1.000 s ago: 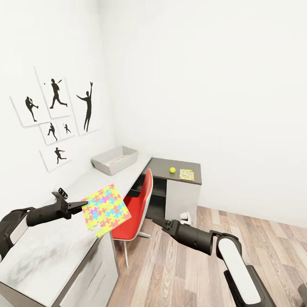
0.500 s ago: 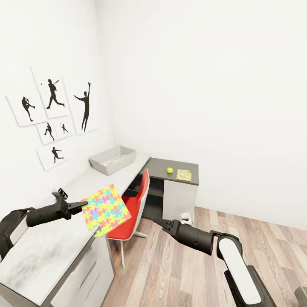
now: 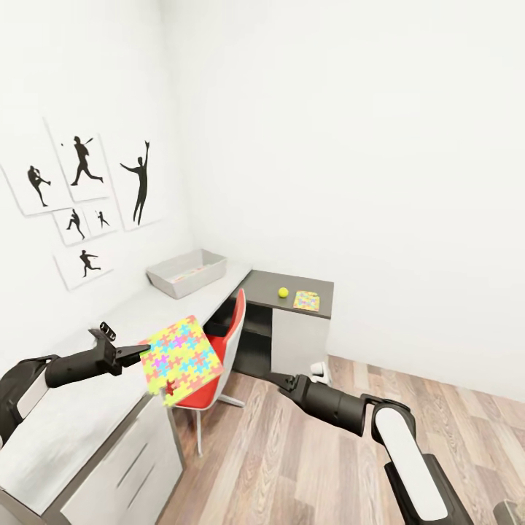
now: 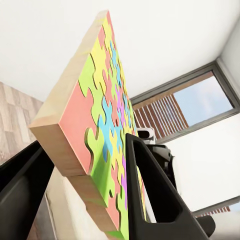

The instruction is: Put all the toys in the child's room - the three board games (two on the bed and one on the table), the two jigsaw puzzles on the table, and the tennis ball on the table - inside the toy box on the table in the child's room.

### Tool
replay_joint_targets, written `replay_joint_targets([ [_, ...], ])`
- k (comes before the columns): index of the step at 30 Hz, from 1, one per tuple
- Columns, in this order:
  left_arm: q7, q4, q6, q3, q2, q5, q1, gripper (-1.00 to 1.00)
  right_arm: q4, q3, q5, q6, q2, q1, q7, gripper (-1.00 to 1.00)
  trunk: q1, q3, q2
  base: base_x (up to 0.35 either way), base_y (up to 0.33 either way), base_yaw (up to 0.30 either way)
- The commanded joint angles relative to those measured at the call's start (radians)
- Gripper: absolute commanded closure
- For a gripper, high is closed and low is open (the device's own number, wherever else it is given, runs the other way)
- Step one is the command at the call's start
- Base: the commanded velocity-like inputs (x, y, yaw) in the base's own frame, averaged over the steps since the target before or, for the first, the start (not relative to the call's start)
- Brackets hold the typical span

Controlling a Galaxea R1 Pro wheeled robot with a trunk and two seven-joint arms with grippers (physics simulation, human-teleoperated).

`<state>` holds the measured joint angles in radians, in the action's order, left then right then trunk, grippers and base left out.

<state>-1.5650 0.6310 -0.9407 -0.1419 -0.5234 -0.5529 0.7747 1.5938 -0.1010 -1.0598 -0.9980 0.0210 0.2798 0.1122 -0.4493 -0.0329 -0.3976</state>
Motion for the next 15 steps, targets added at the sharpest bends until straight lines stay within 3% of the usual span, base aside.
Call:
replay_joint_targets([
  [1, -0.006, -0.001, -0.010, -0.005, -0.001, -0.002, 0.001, 1.00, 0.000, 0.002, 0.011, -0.004, 0.000, 0.001, 0.010, -1.00, -0.001, -0.002, -0.002, 0.044, -0.148, 0.001],
  [5, -0.006, -0.001, -0.010, -0.005, -0.001, -0.002, 0.001, 1.00, 0.000, 0.004, 0.011, -0.004, 0.000, 0.001, 0.009, -1.00, -0.001, -0.002, -0.002, 0.106, -0.113, 0.000],
  [15, -0.006, -0.001, -0.010, -0.005, -0.001, -0.002, 0.002, 1.00, 0.000, 0.004, 0.009, -0.005, 0.000, 0.001, 0.009, -1.00, -0.001, -0.002, -0.002, 0.225, -0.057, 0.000],
])
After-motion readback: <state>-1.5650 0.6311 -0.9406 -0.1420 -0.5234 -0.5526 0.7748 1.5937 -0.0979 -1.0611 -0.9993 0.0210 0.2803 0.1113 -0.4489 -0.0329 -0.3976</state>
